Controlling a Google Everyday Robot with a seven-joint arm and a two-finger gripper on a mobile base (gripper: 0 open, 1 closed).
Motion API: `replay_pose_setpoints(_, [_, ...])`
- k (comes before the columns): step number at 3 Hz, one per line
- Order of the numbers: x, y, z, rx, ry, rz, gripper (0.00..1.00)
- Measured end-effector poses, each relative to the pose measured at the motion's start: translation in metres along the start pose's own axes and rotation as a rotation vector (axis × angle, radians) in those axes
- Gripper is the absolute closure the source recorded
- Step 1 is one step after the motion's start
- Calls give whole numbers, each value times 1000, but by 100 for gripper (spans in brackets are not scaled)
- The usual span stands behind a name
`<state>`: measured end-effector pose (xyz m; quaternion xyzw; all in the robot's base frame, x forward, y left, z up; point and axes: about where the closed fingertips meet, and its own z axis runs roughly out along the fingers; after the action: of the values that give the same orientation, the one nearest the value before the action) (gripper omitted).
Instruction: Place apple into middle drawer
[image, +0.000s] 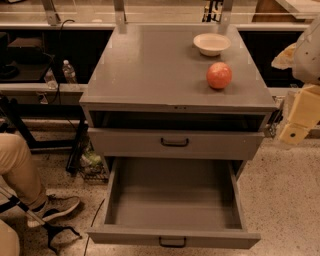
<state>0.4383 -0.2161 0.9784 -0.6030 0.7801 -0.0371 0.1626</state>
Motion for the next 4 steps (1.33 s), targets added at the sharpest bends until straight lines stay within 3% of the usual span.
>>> replay_pose_setpoints(1, [0,0,0,0,0,0,0])
replay_pose_setpoints(2, [-1,-15,0,19,-26,37,0])
replay_pose_setpoints(4, [-11,-108,24,105,-218,266,0])
